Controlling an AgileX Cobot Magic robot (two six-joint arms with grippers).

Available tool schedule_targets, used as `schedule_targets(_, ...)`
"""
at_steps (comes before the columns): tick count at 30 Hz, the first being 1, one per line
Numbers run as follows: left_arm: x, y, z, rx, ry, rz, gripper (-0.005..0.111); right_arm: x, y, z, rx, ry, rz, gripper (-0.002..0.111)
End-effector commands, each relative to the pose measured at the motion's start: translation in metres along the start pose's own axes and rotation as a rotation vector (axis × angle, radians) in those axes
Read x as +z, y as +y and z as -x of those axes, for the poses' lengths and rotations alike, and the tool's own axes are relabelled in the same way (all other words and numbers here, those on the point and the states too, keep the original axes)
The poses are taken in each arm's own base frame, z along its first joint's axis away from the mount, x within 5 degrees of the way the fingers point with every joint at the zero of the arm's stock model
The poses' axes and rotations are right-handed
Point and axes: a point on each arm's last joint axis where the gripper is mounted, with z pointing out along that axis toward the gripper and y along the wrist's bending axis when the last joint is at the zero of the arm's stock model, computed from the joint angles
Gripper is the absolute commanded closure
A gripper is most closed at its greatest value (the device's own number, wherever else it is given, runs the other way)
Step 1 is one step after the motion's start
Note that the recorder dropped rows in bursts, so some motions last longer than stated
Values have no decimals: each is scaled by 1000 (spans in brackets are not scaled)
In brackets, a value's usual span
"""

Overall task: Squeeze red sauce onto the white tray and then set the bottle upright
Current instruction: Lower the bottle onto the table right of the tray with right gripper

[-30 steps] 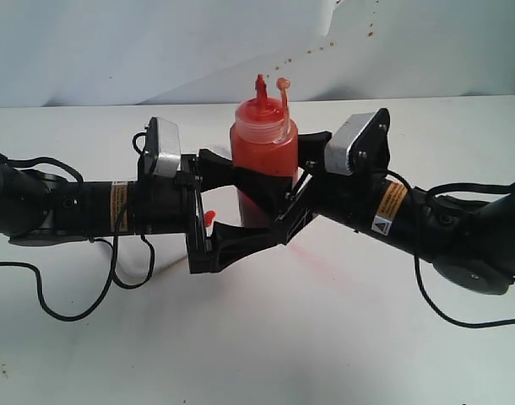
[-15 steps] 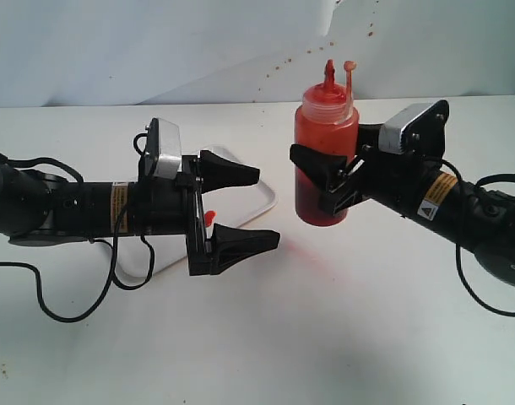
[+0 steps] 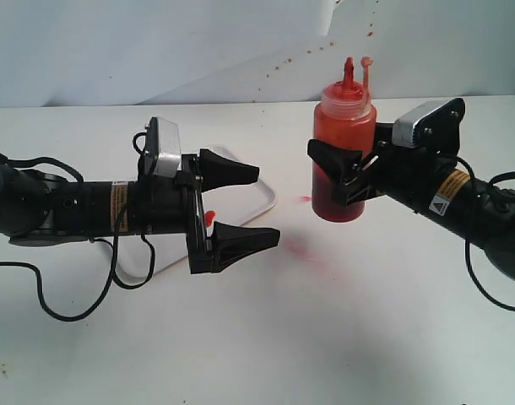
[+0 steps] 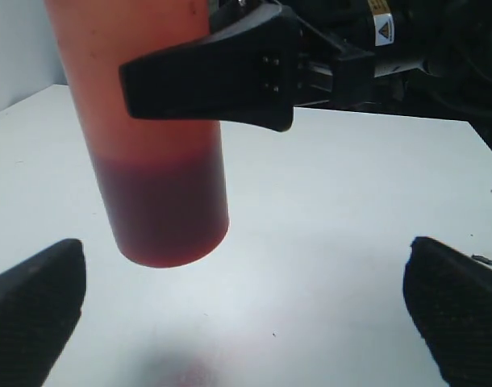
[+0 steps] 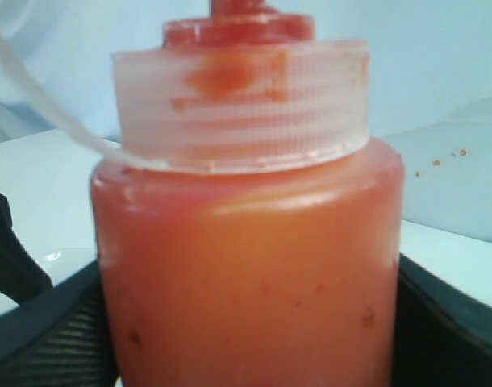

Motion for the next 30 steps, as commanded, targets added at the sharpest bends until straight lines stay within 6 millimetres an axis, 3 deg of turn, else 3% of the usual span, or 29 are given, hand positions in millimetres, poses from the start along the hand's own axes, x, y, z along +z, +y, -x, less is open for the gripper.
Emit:
schedule_targets(1,1,0,6,8,-27,3,2,-1,-4,4,-20,-26,-29,108)
schedule_targets(17,1,0,6,4,-28,12,2,-1,-5,-20,-6,97,-33,108)
schedule_targets(19,1,1,6,2,-31,17,2,-8,-2,-22,5,17,-20,108)
schedule_targets(25,1,1,7,3,-32,19,2,-35,-13,-34,-9,71,-83,108)
schedule_targets(30,1,1,7,2,-33,20,2,-41,-16,-36,-33,93,-19,108)
